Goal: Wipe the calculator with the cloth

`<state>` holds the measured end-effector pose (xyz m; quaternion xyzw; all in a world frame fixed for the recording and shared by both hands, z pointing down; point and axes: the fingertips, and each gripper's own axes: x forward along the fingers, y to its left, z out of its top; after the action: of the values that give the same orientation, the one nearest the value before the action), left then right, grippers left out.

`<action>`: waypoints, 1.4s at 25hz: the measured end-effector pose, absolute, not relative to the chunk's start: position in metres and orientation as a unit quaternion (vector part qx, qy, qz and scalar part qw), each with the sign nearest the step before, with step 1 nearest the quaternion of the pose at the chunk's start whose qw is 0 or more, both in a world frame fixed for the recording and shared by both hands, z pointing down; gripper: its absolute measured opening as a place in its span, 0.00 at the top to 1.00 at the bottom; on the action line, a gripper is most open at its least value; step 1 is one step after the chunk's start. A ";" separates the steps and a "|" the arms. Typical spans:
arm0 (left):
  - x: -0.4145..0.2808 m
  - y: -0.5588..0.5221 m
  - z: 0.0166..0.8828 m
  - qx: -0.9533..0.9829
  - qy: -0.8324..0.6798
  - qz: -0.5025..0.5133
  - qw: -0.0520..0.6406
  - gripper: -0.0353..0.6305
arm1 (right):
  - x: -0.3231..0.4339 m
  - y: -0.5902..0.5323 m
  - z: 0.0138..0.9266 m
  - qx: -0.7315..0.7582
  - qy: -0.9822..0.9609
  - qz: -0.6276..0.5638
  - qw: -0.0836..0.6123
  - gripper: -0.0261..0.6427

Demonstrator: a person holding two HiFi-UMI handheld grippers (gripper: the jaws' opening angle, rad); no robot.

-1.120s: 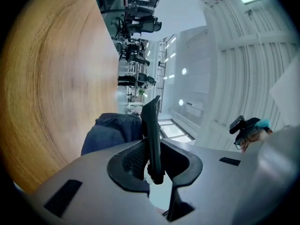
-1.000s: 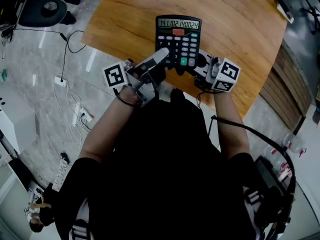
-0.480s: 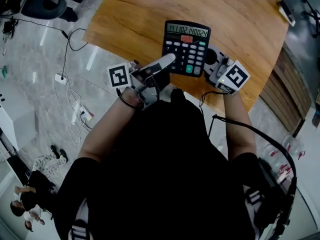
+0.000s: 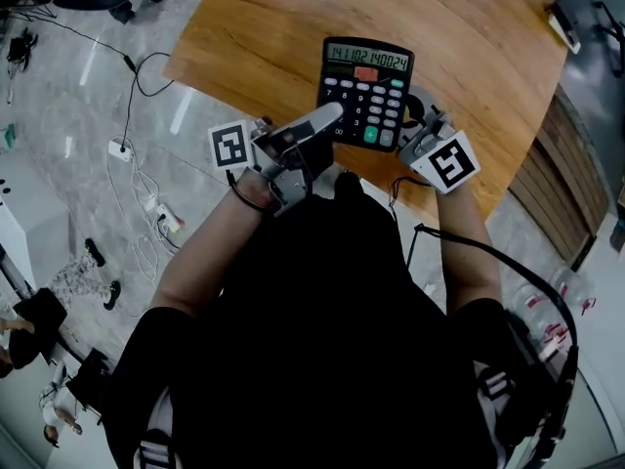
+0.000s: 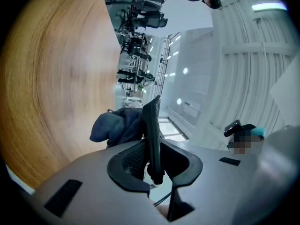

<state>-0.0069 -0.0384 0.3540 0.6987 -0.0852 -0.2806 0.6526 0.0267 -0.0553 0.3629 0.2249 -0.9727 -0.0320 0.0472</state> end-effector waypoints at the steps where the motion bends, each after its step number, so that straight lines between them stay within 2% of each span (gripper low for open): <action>1: -0.007 -0.038 0.354 0.698 -0.088 -0.282 0.652 0.84 | 0.023 -0.047 0.364 0.221 -0.973 -0.040 0.049 0.89; 6: -0.008 -0.038 0.351 0.694 -0.101 -0.292 0.651 0.84 | 0.009 -0.008 0.376 0.193 -0.976 -0.065 0.080 0.89; 12: -0.007 -0.039 0.353 0.690 -0.095 -0.285 0.659 0.84 | 0.006 -0.024 0.382 0.219 -0.967 -0.091 0.096 0.89; 19: -0.004 -0.037 0.352 0.690 -0.066 -0.273 0.667 0.84 | 0.013 -0.073 0.370 0.284 -0.953 -0.078 0.066 0.89; 22: -0.005 -0.038 0.352 0.689 -0.068 -0.279 0.666 0.84 | 0.010 -0.062 0.367 0.273 -0.956 -0.087 0.056 0.89; 28: -0.007 -0.039 0.352 0.691 -0.088 -0.291 0.656 0.84 | 0.009 -0.021 0.374 0.238 -0.962 -0.107 0.083 0.89; 35: -0.007 -0.038 0.352 0.708 -0.103 -0.284 0.638 0.84 | 0.049 -0.007 0.363 0.272 -0.953 -0.107 0.079 0.89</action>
<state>-0.0071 -0.0382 0.3522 0.7082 -0.1030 -0.2843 0.6379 0.0489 -0.0069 0.3626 0.2717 -0.9531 -0.1070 0.0793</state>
